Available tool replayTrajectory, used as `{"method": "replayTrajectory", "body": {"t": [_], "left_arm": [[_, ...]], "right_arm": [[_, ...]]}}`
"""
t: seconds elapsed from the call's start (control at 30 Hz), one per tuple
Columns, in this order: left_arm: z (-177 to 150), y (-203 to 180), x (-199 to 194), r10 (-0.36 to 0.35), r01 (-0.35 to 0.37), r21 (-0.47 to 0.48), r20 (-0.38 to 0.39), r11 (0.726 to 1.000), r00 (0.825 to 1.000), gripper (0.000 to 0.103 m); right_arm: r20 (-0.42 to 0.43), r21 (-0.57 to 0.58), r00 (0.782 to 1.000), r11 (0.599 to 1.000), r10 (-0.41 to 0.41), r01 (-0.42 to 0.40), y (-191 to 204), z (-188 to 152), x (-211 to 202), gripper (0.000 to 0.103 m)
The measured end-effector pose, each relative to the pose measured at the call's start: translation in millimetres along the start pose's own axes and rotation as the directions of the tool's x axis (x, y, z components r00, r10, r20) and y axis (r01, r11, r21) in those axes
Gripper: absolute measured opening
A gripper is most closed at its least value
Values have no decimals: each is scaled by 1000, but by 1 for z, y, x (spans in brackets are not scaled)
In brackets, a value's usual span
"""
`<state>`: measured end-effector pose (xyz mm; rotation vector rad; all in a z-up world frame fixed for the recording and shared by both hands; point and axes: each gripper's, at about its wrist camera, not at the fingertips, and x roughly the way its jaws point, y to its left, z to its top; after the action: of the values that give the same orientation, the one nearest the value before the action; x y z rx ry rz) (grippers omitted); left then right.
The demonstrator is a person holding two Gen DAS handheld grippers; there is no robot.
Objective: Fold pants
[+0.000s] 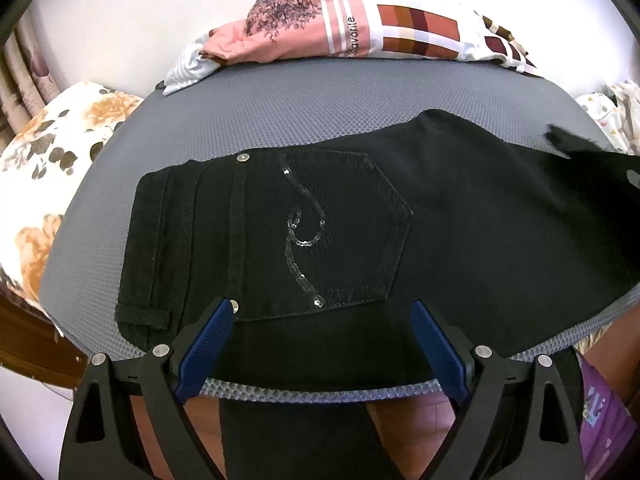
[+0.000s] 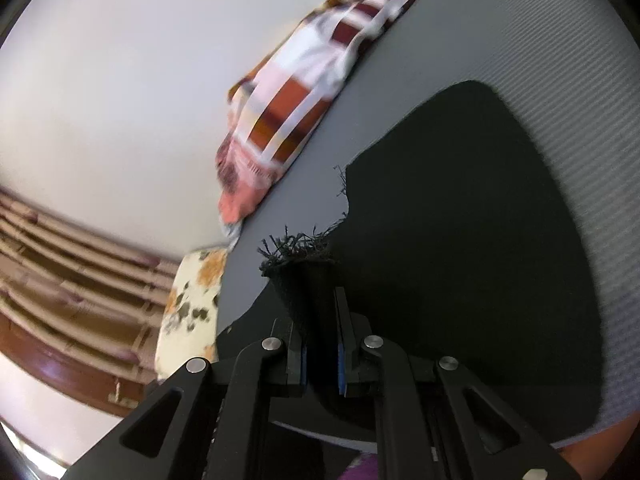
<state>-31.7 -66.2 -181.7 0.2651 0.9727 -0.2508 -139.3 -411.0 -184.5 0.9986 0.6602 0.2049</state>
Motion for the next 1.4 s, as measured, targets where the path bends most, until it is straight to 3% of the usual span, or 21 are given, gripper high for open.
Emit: {"method": "replayTrajectory", "body": {"t": [0.23, 0.5, 0.77, 1.07, 1.27, 1.4], "left_arm": [[-1, 0, 4, 1, -1, 7, -9, 1000, 1000, 90], [-1, 1, 6, -4, 5, 4, -22, 1000, 1000, 90], [-2, 4, 13, -19, 18, -13, -50, 1000, 999, 90], [-2, 4, 16, -22, 21, -15, -60, 1000, 998, 90], [-3, 6, 16, -29, 28, -22, -66, 999, 997, 90], [-2, 6, 17, -29, 28, -22, -69, 999, 997, 90]], "right_arm": [[-115, -51, 993, 998, 23, -29, 22, -28, 48, 11], [-214, -129, 977, 992, -20, -8, 34, -54, 87, 11], [-248, -150, 969, 989, -22, -16, 37, -62, 98, 12], [-315, -260, 946, 966, -75, -10, 53, -80, 121, 12], [-324, -345, 937, 939, -127, 8, 61, -89, 124, 12], [-320, -442, 928, 897, -189, 30, 70, -99, 129, 12]]}}
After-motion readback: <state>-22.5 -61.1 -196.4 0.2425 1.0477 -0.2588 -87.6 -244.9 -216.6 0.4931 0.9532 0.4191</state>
